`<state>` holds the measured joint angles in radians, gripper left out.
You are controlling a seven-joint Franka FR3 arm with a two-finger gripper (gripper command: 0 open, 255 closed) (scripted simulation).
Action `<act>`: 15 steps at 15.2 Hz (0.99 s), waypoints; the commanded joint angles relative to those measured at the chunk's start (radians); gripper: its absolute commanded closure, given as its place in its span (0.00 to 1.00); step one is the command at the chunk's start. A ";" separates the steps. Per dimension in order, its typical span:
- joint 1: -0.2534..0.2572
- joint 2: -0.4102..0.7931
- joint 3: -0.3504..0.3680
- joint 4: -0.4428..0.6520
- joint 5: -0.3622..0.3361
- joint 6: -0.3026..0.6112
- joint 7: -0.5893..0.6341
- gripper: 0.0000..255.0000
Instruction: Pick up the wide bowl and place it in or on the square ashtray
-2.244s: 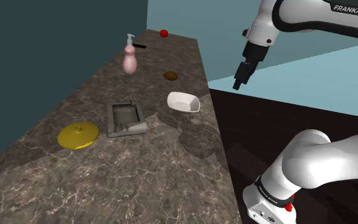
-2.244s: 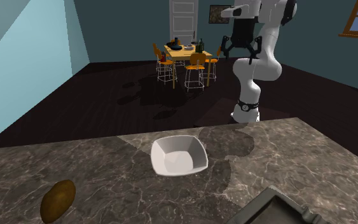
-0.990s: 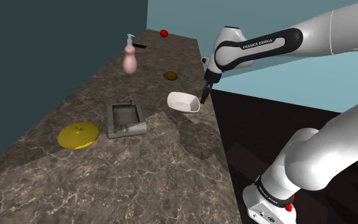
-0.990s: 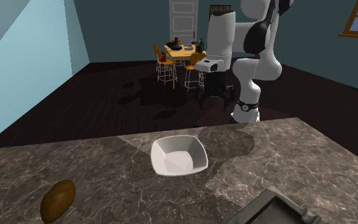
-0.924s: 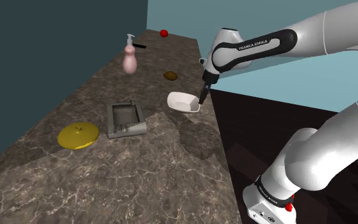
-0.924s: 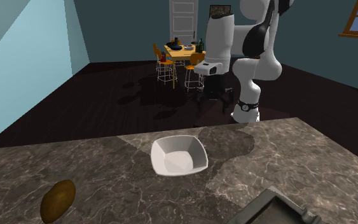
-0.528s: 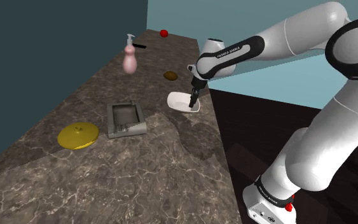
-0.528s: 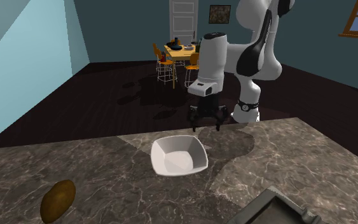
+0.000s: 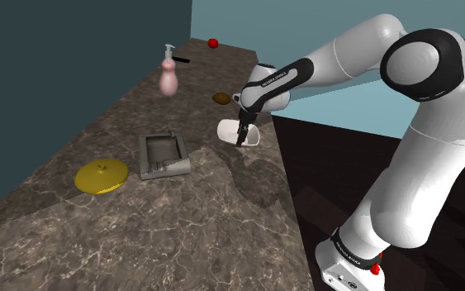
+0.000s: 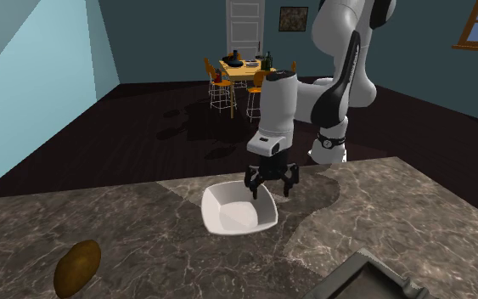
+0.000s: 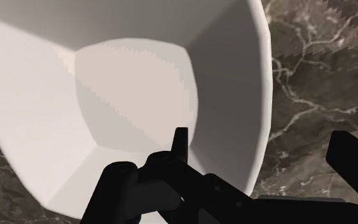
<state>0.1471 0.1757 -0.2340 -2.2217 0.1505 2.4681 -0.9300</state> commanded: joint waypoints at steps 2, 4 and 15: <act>-0.002 0.034 0.006 0.000 0.017 0.033 -0.011 0.00; -0.003 0.041 0.007 0.000 0.020 0.040 -0.014 0.00; -0.003 0.040 0.007 0.000 0.020 0.040 -0.014 1.00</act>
<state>0.1445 0.2158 -0.2264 -2.2217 0.1705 2.5078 -0.9436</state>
